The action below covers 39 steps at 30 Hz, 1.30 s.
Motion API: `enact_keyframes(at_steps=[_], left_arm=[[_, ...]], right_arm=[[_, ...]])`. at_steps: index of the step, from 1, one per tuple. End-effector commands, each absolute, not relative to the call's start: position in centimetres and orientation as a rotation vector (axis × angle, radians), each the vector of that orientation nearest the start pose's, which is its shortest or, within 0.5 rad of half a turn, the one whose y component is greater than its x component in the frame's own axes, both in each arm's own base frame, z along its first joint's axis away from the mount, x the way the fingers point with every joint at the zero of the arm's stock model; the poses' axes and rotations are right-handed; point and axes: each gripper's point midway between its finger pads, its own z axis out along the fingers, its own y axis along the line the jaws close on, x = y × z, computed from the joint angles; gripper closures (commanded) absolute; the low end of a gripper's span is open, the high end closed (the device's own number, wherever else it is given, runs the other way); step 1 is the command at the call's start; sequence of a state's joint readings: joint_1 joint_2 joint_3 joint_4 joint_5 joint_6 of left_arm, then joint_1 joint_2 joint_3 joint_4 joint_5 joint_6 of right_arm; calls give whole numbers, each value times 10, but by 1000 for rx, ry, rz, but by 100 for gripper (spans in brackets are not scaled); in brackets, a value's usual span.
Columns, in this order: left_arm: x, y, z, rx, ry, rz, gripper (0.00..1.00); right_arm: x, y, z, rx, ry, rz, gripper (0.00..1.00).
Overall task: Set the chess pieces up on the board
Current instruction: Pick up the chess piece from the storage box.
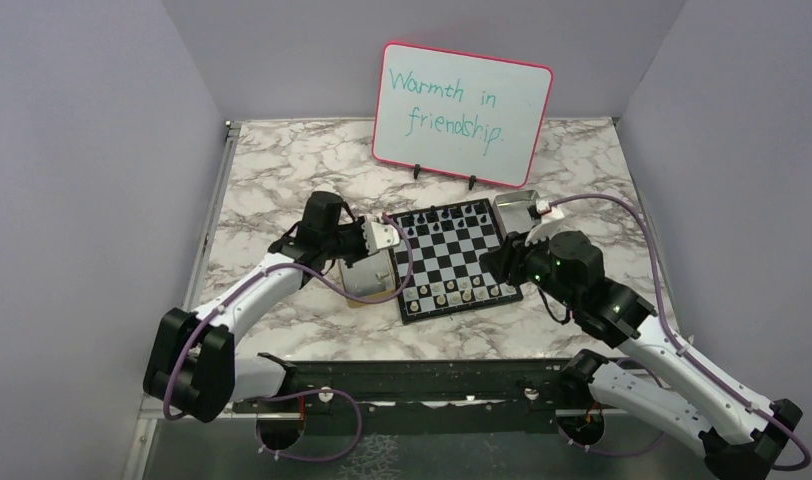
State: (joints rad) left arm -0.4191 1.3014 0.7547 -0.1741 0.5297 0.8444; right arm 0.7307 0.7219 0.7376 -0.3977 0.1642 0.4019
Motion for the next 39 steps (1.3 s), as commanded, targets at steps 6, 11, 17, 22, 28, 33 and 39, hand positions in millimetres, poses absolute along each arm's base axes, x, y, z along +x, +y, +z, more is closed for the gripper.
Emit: enact_keyframes(at_steps=[6,11,17,22,28,33,39], left_arm=[[248,-233,197,1321,1436,-737,100],[252,-239,218,1070,1619,-881,99],[252,-241,224,1071,1630,-884,100],[250,-249,253,980,1626,-976,100],[236,-263,248,862,1804,-1235,100],[224,-269,237,872,1895,-1350,100],[217,-270,243,896,1900,-1405,100]], right_arm=[[225,219,229,-727,1732,582,55],[241,223,243,-592,1754,598,55],[245,226,240,-349,1848,700,57],[230,257,233,-653,1707,799,57],[233,283,247,-996,1474,741,56],[249,297,253,-1156,1350,639,55],[256,310,254,-1300,1218,577,55]])
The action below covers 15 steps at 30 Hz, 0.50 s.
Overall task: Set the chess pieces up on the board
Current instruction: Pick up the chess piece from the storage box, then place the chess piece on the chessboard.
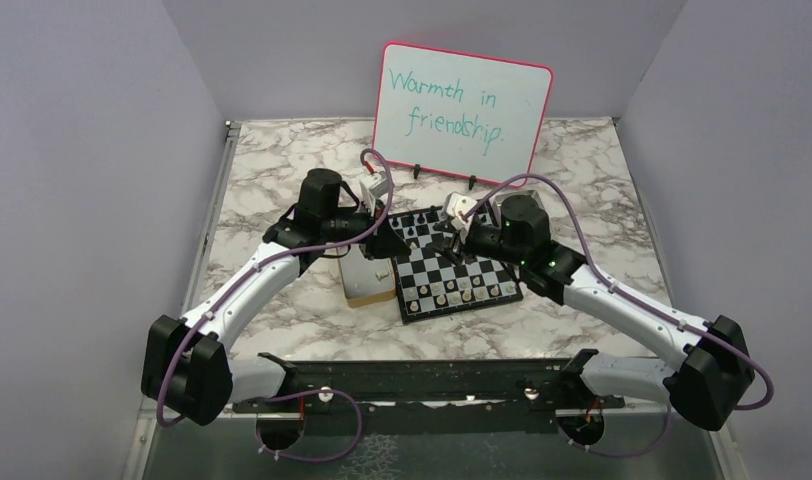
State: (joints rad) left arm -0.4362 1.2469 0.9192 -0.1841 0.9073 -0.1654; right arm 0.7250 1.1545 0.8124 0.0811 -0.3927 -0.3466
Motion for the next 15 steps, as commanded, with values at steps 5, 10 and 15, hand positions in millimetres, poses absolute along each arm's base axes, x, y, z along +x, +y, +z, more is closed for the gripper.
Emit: enact_keyframes(at_steps=[5,10,15], left_arm=[[215,-269,240,898,1932,-1406,100],[214,-270,238,891,1965,-1421,100],[208,-272,235,895,1986,-1480,100]], right_arm=[[232,318,243,-1454,1089,646,55],[227,320,242,-1494,988,623,53],[226,322,246,-1526,945,612,53]])
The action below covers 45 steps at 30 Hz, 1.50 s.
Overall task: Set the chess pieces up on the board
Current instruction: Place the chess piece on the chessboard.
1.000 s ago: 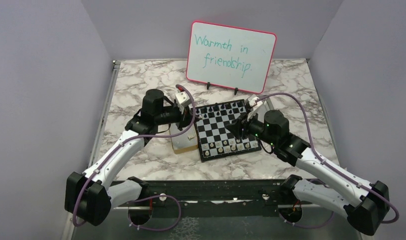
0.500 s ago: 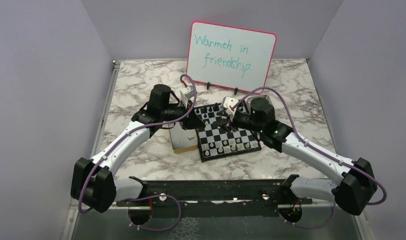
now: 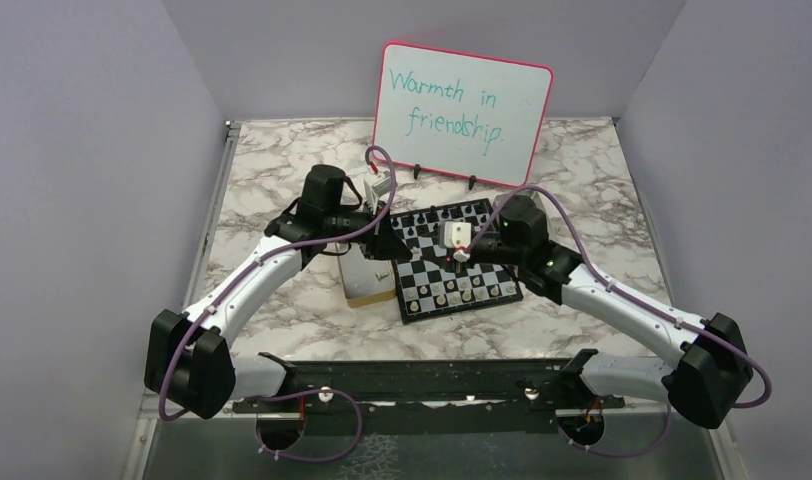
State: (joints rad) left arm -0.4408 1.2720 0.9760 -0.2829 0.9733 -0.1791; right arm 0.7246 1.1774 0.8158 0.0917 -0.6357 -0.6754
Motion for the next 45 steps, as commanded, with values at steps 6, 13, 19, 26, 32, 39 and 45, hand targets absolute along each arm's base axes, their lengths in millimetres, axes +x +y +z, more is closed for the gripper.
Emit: enact_keyframes(at_steps=[6,13,19,26,32,39,45], left_arm=[[204,-274,238,901,1989,-1504,100],[202,-275,238,900,1997,-1514,100],[202,-276,235,881,2026,-1526,100],[203,-279,239,876,2026,-1530,100],[223,-282,266,740,2026,-1464,99],[237,-279,298,583,1909,-1409,97],[242,-277,294,544,1894,-1383,97]], right_arm=[[222,325,239,-1600,921,621,53],[212,328,227,-1679,900,615,54],[208,328,226,-1668,876,599,61],[202,328,220,-1680,879,610,74],[207,322,219,-1497,1042,658,99],[220,313,252,-1085,1178,758,99],[246,301,267,-779,1364,781,99]])
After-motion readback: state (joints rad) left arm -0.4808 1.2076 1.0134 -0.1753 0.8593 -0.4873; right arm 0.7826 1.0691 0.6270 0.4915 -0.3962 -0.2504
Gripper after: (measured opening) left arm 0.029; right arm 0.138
